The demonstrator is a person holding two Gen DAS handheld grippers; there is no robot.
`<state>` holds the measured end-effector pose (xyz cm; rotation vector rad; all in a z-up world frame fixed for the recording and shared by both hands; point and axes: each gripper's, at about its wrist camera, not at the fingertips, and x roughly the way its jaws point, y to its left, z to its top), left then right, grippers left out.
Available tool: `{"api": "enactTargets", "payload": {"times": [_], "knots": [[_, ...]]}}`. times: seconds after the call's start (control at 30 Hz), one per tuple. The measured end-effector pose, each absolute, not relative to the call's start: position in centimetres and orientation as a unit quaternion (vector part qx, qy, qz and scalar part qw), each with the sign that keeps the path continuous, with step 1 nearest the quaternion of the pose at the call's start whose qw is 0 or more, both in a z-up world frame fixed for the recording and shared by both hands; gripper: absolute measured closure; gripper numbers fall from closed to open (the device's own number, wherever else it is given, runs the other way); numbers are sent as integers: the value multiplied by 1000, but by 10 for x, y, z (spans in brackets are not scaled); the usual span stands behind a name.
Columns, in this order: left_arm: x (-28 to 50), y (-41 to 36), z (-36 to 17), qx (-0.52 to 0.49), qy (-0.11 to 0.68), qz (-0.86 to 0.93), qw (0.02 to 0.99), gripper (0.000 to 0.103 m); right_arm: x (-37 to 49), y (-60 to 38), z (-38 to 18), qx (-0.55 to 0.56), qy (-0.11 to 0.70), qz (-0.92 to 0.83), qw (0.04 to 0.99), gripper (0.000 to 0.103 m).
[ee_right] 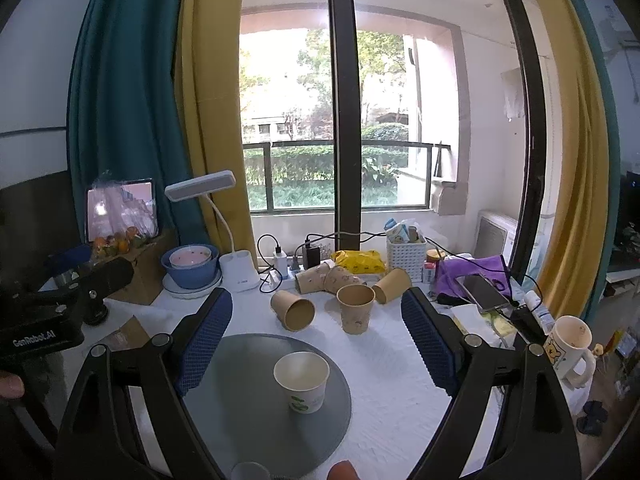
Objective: Flip cup upright
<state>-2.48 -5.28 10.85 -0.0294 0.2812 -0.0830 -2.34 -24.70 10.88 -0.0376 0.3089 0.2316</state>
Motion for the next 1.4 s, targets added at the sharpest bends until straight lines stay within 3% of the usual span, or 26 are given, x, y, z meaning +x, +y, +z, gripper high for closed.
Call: {"api": "enactTargets", "payload": {"times": [1.4], "knots": [[-26,-66,104,1,144,-50,988,4,-19,-246,105,-24,160,117,980,14]]}}
